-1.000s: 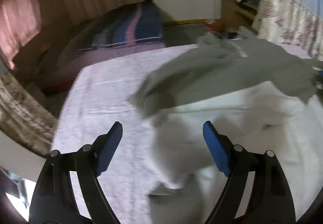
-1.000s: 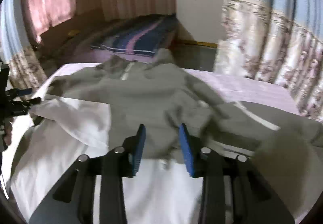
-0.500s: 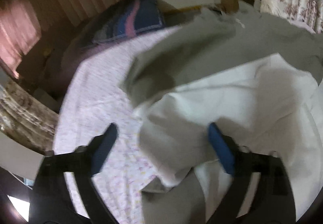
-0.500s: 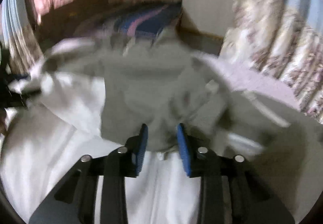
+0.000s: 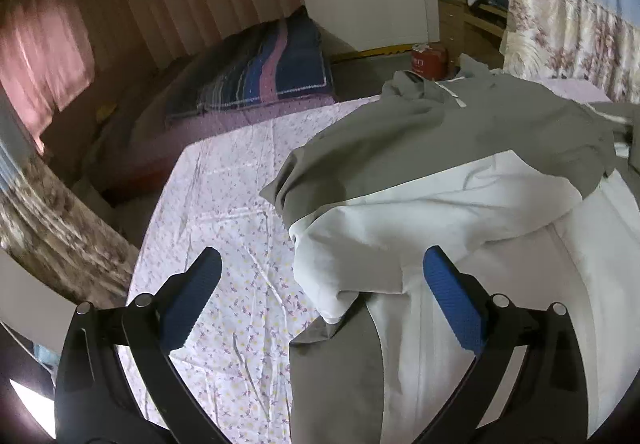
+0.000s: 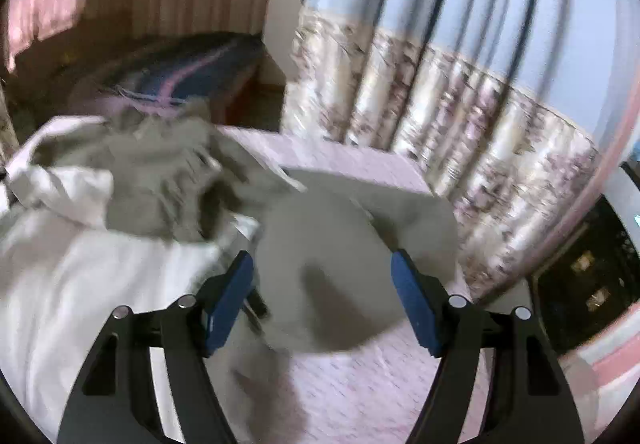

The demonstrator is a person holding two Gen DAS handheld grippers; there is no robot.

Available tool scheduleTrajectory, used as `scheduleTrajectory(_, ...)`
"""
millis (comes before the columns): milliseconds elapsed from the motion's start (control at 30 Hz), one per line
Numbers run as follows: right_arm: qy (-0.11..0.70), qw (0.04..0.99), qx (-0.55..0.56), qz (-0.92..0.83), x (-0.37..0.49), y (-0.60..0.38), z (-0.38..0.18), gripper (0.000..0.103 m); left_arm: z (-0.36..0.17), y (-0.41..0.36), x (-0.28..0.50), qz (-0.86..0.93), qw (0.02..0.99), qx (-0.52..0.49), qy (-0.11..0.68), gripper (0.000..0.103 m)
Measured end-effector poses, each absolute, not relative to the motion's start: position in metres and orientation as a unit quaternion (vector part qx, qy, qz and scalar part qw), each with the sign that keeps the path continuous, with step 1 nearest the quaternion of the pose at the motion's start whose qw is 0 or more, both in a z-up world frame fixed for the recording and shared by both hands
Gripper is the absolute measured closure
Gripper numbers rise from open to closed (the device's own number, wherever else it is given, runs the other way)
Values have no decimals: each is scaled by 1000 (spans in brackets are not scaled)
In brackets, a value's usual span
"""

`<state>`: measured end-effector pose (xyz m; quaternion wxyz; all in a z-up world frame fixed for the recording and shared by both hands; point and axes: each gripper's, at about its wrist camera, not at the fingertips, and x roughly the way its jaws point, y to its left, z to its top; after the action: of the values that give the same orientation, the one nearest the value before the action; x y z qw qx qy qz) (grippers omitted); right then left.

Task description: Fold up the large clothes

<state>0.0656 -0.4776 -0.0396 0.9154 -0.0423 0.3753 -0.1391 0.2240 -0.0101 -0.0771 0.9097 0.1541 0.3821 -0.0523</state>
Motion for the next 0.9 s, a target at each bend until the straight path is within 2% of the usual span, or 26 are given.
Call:
scheduleTrajectory(33, 388, 911, -35, -138, 67, -485, -47, 24, -77, -12, 223, -53, 909, 158, 381, 3)
scheduleTrajectory(167, 413, 903, -24, -114, 80, -495, -73, 25, -76, -14, 225, -57, 909, 155, 384, 3)
scheduleTrajectory(200, 420, 901, -26, -109, 85, -495, -79, 31, -76, -13, 225, -54, 908, 154, 385, 3)
scheduleTrajectory(233, 429, 897, -27, -97, 90, -494, -85, 59, -76, -12, 226, -50, 908, 153, 387, 3)
scheduleTrajectory(300, 441, 892, -24, -93, 96, -492, -92, 91, -75, -10, 223, -48, 908, 154, 387, 3)
scheduleTrajectory(333, 435, 895, -25, -96, 99, -493, -94, 94, -75, -10, 222, -46, 908, 156, 386, 3)
scheduleTrajectory(433, 398, 912, 27, -93, 95, -503, -81, 98, -70, -7, 219, -39, 910, 163, 378, 3)
scheduleTrajectory(567, 287, 940, 182, -37, 78, -519, -28, 98, -61, 0, 219, -35, 915, 156, 371, 3)
scheduleTrajectory(667, 223, 944, 242, 34, 81, -500, 6, 98, -53, 4, 220, -33, 920, 147, 363, 3)
scheduleTrajectory(800, 234, 933, 255, 99, 127, -439, 11, 98, -48, 8, 221, -33, 924, 136, 356, 3)
scheduleTrajectory(900, 287, 926, 217, 116, 169, -379, -21, 98, -48, 13, 220, -27, 924, 133, 357, 3)
